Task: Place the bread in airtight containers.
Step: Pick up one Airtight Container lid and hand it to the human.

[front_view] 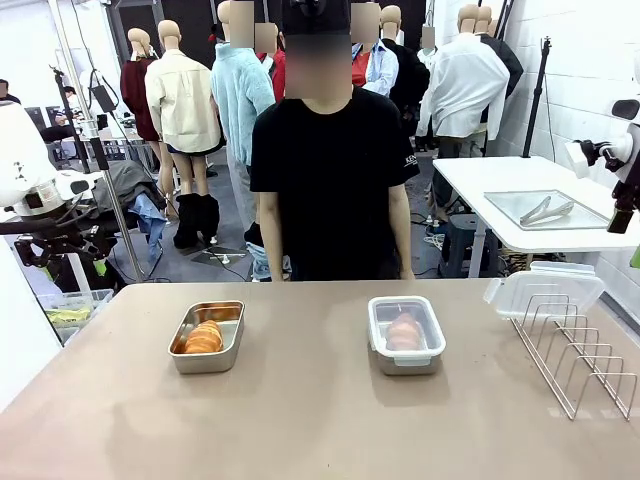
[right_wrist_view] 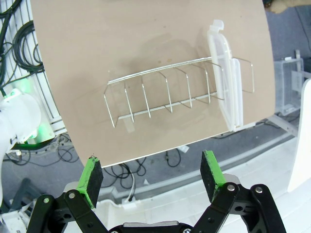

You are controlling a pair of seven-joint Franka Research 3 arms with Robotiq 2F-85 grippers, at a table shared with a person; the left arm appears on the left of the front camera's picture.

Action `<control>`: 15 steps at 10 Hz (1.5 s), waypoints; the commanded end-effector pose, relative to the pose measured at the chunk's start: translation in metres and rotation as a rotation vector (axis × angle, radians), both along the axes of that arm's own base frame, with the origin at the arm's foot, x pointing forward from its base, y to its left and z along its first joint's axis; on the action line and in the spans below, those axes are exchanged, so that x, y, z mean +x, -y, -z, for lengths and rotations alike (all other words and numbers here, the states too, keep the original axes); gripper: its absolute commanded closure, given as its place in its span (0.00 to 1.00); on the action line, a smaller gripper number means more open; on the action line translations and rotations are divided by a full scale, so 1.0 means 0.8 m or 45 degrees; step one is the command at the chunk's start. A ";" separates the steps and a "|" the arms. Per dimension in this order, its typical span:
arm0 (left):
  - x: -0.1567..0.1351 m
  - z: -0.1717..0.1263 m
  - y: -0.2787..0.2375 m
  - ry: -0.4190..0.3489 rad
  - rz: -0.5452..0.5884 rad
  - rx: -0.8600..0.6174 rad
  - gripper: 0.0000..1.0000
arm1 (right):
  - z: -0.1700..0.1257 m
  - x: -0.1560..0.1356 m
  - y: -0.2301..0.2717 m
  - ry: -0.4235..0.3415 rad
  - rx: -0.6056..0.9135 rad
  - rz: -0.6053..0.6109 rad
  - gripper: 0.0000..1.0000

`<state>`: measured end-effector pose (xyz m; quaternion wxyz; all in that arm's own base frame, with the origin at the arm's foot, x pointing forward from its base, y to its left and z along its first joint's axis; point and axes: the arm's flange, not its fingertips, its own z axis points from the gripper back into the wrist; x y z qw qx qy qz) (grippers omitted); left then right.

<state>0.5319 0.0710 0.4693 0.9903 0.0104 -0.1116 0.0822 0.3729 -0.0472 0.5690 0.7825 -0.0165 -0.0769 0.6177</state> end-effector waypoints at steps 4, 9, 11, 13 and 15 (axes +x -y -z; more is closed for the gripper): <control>-0.002 -0.001 -0.001 -0.004 -0.010 -0.001 0.03 | -0.001 0.000 -0.003 -0.016 -0.025 0.016 0.00; -0.002 -0.001 -0.001 -0.004 -0.010 -0.001 0.03 | 0.025 0.048 -0.024 0.041 -0.187 -0.091 0.00; -0.002 -0.001 -0.001 -0.004 -0.010 -0.001 0.03 | 0.052 0.088 -0.031 0.102 -0.220 0.011 0.00; -0.002 -0.001 -0.001 -0.004 -0.010 -0.001 0.03 | 0.073 0.124 -0.025 0.131 -0.223 0.029 0.00; -0.002 -0.001 -0.001 -0.004 -0.010 -0.001 0.03 | 0.098 0.154 -0.016 0.111 -0.193 0.045 0.00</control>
